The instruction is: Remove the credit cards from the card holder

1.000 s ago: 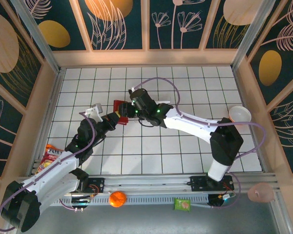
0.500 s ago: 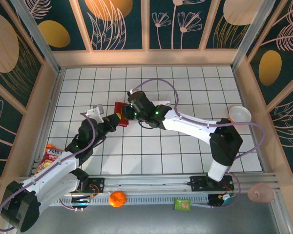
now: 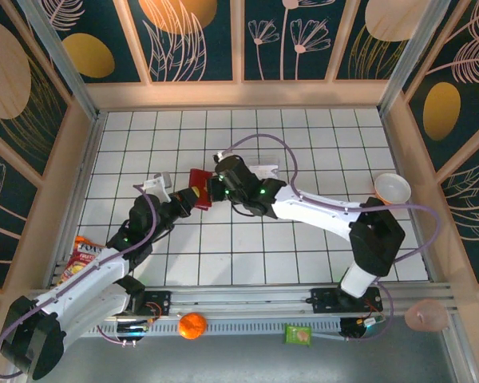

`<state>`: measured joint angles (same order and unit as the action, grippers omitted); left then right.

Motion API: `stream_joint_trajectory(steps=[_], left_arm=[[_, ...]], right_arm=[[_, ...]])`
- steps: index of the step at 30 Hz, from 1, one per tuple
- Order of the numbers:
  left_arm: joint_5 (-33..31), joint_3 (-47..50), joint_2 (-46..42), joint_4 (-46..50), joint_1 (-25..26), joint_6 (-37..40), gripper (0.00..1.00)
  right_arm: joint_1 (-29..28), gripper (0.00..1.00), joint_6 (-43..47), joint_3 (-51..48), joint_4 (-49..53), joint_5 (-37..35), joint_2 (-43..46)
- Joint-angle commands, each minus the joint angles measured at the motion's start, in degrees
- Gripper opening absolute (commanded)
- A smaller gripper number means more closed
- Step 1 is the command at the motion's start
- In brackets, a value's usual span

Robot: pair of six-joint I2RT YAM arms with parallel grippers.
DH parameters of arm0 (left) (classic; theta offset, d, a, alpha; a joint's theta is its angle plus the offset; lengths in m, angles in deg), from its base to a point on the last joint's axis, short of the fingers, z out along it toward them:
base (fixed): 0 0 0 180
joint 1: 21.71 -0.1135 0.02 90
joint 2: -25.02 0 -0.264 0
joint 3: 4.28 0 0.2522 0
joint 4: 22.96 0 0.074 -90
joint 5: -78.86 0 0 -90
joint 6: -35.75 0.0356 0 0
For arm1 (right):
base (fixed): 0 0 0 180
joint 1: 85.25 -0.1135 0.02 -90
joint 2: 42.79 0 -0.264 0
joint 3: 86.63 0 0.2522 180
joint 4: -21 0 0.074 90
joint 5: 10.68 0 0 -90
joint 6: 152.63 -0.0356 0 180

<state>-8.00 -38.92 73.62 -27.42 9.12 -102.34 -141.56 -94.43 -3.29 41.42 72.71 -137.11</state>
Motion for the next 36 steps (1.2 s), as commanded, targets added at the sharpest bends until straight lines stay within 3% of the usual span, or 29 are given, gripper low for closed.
stream_joint_trajectory(steps=[1, 8, 10, 11, 13, 16, 22, 32, 36], left_arm=[[-0.9, -1.0, -1.8, -5.1, -0.3, -0.2, 0.00], [1.2, -0.6, -1.5, -5.5, -0.3, 0.3, 0.00], [3.3, -0.7, -1.3, -6.2, -0.3, 1.1, 0.00], [4.5, -0.8, -1.1, -6.6, -0.3, 1.3, 0.00], [7.2, -0.7, -0.7, -7.8, -0.3, 1.5, 0.00], [9.8, 0.0, -0.6, -10.5, -0.3, 1.2, 0.00], [14.9, 0.9, -1.5, -17.0, -0.3, 0.4, 0.00], [22.0, 1.7, -2.6, -23.5, -0.3, -1.5, 0.00], [22.9, 1.5, -2.2, -23.8, -0.3, -1.9, 0.00]], right_arm=[[1.7, 0.00, 0.3, -3.9, 3.7, -4.5, 2.3], [2.9, 0.00, -0.4, -9.4, 1.0, -3.1, 7.3], [5.0, 0.03, 1.3, -11.7, -2.4, 3.3, 9.1], [5.8, 0.20, 1.7, -13.2, -4.1, 5.1, 10.5], [7.5, 0.45, 3.1, -17.3, -10.4, 9.9, 15.0], [11.4, 0.59, 2.6, -23.0, -19.8, 19.1, 20.6], [14.3, 0.65, 0.1, -25.1, -32.0, 34.4, 20.5], [15.1, 0.69, -0.2, -22.2, -35.8, 39.7, 16.1], [15.5, 0.69, -3.8, -23.5, -43.6, 46.8, 15.0]])
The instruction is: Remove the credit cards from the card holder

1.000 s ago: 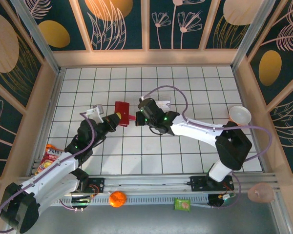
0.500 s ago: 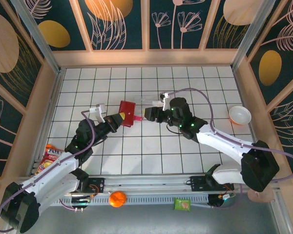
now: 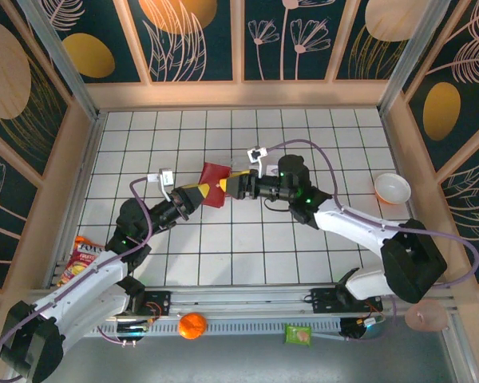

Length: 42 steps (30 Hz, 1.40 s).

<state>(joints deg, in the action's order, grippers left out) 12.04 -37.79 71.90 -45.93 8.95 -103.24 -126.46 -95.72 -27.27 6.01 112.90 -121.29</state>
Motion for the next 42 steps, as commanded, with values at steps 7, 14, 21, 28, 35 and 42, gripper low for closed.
stream_joint_trajectory(steps=[7, 14, 21, 28, 35, 42], left_arm=[[1.8, -0.5, 1.6, -2.9, -0.2, -1.3, 0.00], [-6.7, -1.6, -0.8, 7.4, -0.2, 0.9, 0.78], [-14.2, -3.4, 1.3, 15.4, -0.2, 3.8, 0.94], [-16.8, -3.2, 2.0, 15.6, -0.2, 4.3, 0.96], [-8.8, -1.4, 4.7, 11.5, -0.2, 4.8, 0.90], [7.2, 2.7, 11.6, -4.0, -0.2, 1.8, 0.92]], right_arm=[[0.3, 0.30, -6.9, -0.5, -11.2, 10.6, -3.1], [0.4, 0.04, -1.5, 0.7, 11.2, 1.1, 2.6], [0.1, 0.00, 4.2, 13.8, 58.4, -24.2, -0.7], [-6.7, 0.00, 5.4, 19.9, 77.1, -49.3, -9.3], [-8.3, 0.00, 5.0, 16.5, 62.9, -38.9, -7.9], [-5.7, 0.00, 12.3, 10.2, 44.0, -20.0, 1.6]])
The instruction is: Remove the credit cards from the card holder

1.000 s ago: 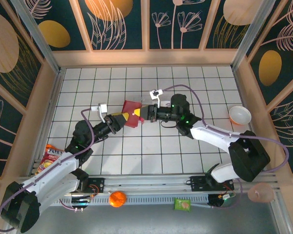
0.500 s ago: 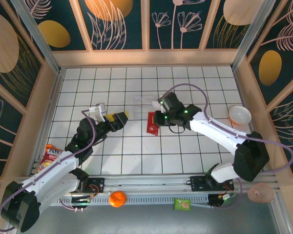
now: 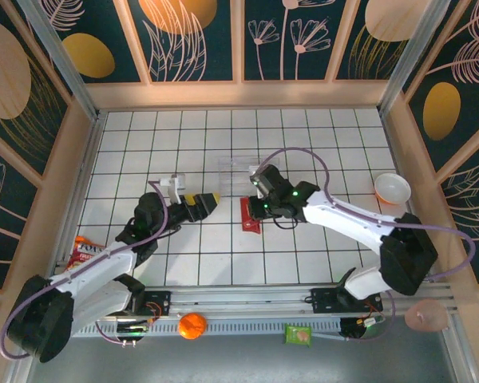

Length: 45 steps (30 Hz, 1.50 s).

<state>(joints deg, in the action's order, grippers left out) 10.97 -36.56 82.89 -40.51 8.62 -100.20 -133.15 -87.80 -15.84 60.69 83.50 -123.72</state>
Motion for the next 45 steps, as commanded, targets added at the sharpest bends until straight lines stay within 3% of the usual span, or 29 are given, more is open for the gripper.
stream_joint_trajectory(steps=[1, 6, 8, 13, 16, 19, 22, 24, 25, 26, 29, 34, 45], left_arm=[[9.1, 1.8, 0.6, -10.9, 0.2, -1.4, 0.92], [12.0, 2.6, -0.5, -15.9, 0.2, -1.3, 0.88], [12.4, 2.6, -0.4, -16.8, 0.2, -1.5, 0.86], [14.9, 2.4, 2.2, -22.0, 0.2, -4.0, 0.81], [15.8, 2.1, 3.3, -23.4, 0.2, -4.8, 0.72], [16.2, 2.1, 2.9, -24.1, 0.2, -5.1, 0.57], [15.5, 1.9, 2.4, -23.9, 0.2, -5.5, 0.26], [13.3, 1.9, 1.8, -23.0, 0.2, -5.8, 0.04], [11.4, 1.9, 1.3, -21.5, 0.2, -5.7, 0.00], [9.1, 1.8, 0.5, -19.2, 0.2, -5.5, 0.00], [2.2, 1.5, -2.1, -13.5, 0.2, -4.8, 0.00], [-0.4, 0.1, -4.2, -10.2, 0.2, -4.0, 0.00], [0.6, 0.1, -6.8, -10.4, 0.2, -3.0, 0.00]], right_arm=[[1.9, 0.00, 4.9, -1.9, -12.6, 12.4, 5.3], [7.0, 0.00, 2.2, -7.6, -25.8, 30.0, 11.3], [7.1, 0.00, 1.5, -8.3, -28.7, 34.0, 11.4], [5.6, 0.00, 1.1, -8.3, -32.6, 37.2, 9.6], [5.4, 0.00, 0.6, -8.1, -34.3, 37.1, 8.8], [5.3, 0.00, 0.5, -7.7, -35.0, 37.2, 7.8], [5.3, 0.00, -0.7, -7.4, -35.3, 35.6, 6.8], [5.3, 0.13, -2.4, -7.2, -35.2, 32.3, 6.6], [5.0, 0.29, -3.2, -7.2, -35.2, 30.4, 6.8], [4.5, 0.44, -3.7, -7.0, -34.9, 28.0, 7.1], [1.9, 0.58, -3.8, -6.3, -33.4, 20.3, 8.4], [-1.9, 0.63, -1.6, -2.3, -26.0, 12.0, 6.1], [-2.4, 0.64, -1.2, -5.4, -22.4, 8.7, 7.3]])
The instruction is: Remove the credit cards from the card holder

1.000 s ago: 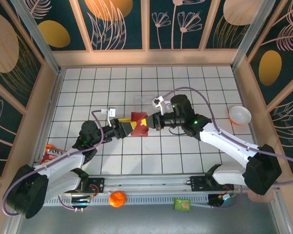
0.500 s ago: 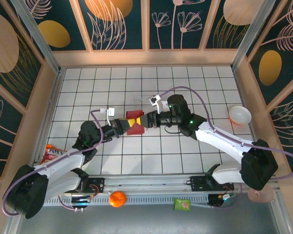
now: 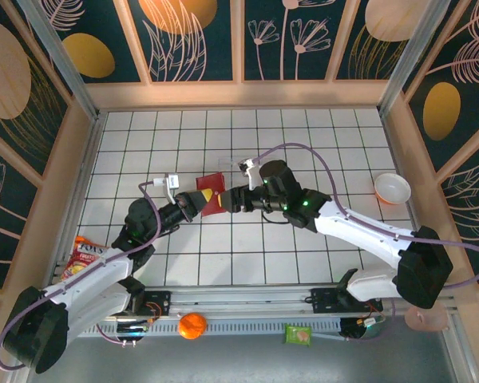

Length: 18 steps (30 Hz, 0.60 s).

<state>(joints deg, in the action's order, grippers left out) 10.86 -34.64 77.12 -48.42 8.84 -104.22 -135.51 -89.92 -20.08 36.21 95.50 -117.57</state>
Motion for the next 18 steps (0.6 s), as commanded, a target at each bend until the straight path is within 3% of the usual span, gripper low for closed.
stream_joint_trajectory(steps=[1, 5, 8, 13, 18], left_arm=[[1.1, -1.9, -1.1, -2.5, 0.0, 1.1, 0.00], [1.9, -2.4, -1.8, -1.7, -0.1, 1.9, 0.00], [1.9, -2.1, -2.3, -1.2, 0.0, 2.3, 0.00], [2.1, -1.9, -2.4, -1.9, -0.1, 1.8, 0.00], [2.0, -2.0, -1.9, -2.5, 0.0, 1.5, 0.00]], right_arm=[[0.1, 0.64, 0.9, -1.4, 2.1, -3.6, 1.2], [2.0, 0.64, 1.3, -2.5, 2.1, -3.3, 2.4], [3.7, 0.64, 1.7, -5.1, -1.6, 2.7, 5.1], [4.4, 0.54, 0.8, -7.0, -4.6, 7.0, 6.4], [3.2, 0.58, 0.8, -7.3, -6.5, 8.1, 6.1]])
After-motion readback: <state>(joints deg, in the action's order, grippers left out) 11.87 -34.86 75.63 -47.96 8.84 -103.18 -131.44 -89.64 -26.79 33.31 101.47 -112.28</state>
